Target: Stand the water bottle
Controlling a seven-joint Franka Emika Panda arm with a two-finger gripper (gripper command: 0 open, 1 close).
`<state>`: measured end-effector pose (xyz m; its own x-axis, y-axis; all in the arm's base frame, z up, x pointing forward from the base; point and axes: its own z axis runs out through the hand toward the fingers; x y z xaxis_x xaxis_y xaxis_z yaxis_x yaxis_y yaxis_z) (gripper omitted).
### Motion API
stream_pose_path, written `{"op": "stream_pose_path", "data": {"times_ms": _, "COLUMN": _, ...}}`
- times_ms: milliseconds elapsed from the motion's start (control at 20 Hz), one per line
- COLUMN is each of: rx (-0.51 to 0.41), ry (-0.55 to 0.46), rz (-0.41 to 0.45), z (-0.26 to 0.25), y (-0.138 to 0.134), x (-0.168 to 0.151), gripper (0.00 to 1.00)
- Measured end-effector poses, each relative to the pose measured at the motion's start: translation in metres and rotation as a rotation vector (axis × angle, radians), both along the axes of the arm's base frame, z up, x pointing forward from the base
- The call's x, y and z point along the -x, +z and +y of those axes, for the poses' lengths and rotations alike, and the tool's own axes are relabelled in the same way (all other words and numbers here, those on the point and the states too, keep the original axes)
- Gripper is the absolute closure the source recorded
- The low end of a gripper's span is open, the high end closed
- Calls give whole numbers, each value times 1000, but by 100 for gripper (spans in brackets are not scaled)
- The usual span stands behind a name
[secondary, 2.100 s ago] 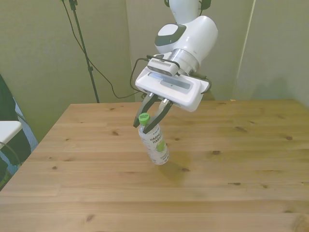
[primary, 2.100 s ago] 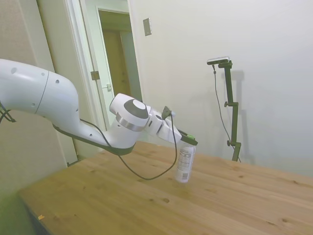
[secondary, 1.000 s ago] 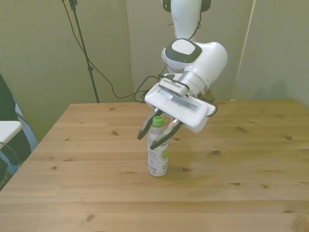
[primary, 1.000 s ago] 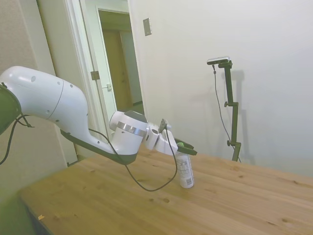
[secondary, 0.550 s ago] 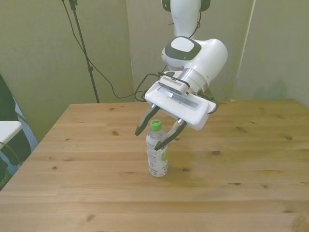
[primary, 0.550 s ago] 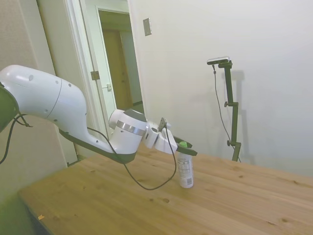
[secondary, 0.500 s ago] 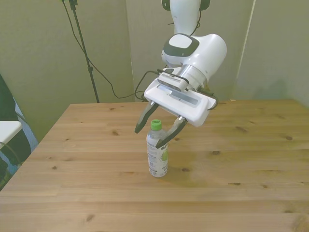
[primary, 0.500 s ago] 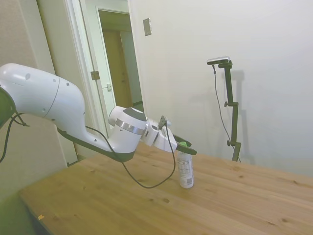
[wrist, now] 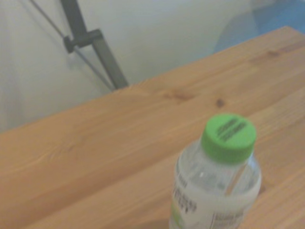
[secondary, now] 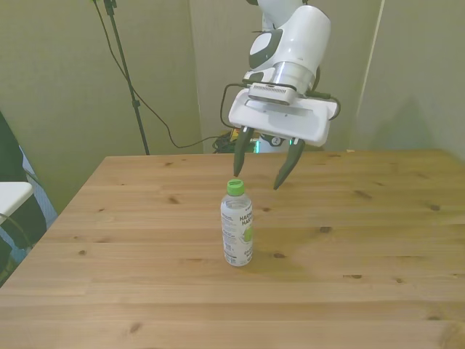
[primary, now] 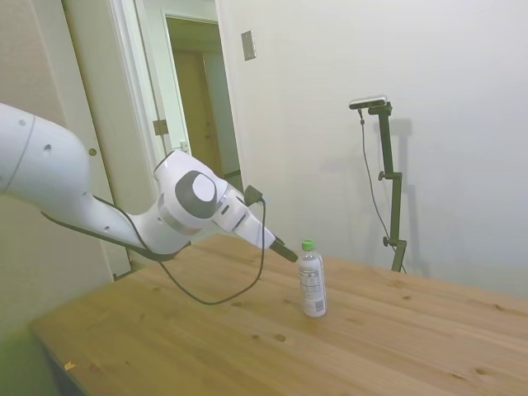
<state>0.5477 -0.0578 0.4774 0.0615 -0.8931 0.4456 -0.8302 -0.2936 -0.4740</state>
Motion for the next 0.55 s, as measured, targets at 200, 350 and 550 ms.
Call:
{"op": "stream_pose_path", "data": {"times_ms": 200, "rx": -70, "ry": 98, "rz": 132, "z": 20, "y": 10, "x": 25, "gripper": 0}}
{"op": "stream_pose_path", "data": {"times_ms": 350, "rx": -116, "ry": 185, "rz": 251, "z": 15, "y": 23, "x": 45, "gripper": 0}}
{"op": "stream_pose_path", "data": {"times_ms": 550, "rx": -192, "ry": 310, "rz": 416, "z": 6, "y": 33, "x": 75, "gripper": 0}}
